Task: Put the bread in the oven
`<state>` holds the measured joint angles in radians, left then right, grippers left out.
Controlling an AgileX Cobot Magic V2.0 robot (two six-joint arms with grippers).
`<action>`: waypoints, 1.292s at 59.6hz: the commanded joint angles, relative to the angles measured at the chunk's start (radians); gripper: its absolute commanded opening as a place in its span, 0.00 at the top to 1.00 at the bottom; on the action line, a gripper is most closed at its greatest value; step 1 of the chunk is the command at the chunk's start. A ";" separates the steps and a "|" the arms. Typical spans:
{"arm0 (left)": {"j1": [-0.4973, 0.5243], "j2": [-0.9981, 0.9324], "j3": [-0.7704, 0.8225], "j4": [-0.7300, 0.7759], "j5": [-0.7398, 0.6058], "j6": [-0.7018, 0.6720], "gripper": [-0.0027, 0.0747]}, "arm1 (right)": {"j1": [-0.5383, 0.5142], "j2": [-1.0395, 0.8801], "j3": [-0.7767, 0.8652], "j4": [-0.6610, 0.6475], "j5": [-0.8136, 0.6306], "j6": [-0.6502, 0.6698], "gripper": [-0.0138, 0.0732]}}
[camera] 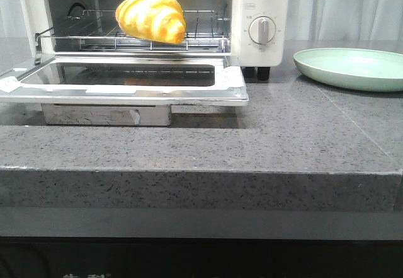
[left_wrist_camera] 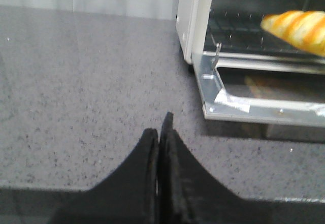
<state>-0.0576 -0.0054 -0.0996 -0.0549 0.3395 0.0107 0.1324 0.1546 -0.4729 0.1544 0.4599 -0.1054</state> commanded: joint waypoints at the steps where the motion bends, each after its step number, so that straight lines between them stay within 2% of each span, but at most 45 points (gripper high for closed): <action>1: 0.005 -0.019 0.034 -0.012 -0.147 -0.001 0.99 | -0.005 0.011 -0.021 -0.003 -0.077 -0.001 0.91; 8: 0.005 -0.019 0.113 -0.012 -0.256 -0.001 0.99 | -0.005 0.011 -0.021 -0.003 -0.077 -0.001 0.91; 11: 0.005 -0.019 0.108 -0.012 -0.227 -0.001 0.99 | -0.005 0.011 -0.021 -0.003 -0.077 -0.001 0.91; 71: 0.005 -0.016 0.110 -0.012 -0.245 -0.001 0.99 | -0.005 0.011 -0.019 -0.003 -0.078 -0.001 0.91; 77: 0.005 -0.016 0.110 -0.012 -0.245 -0.001 0.99 | -0.012 -0.004 0.018 -0.028 -0.138 -0.001 0.91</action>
<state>-0.0576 -0.0054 0.0049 -0.0571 0.1859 0.0124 0.1306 0.1504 -0.4535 0.1464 0.4443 -0.1054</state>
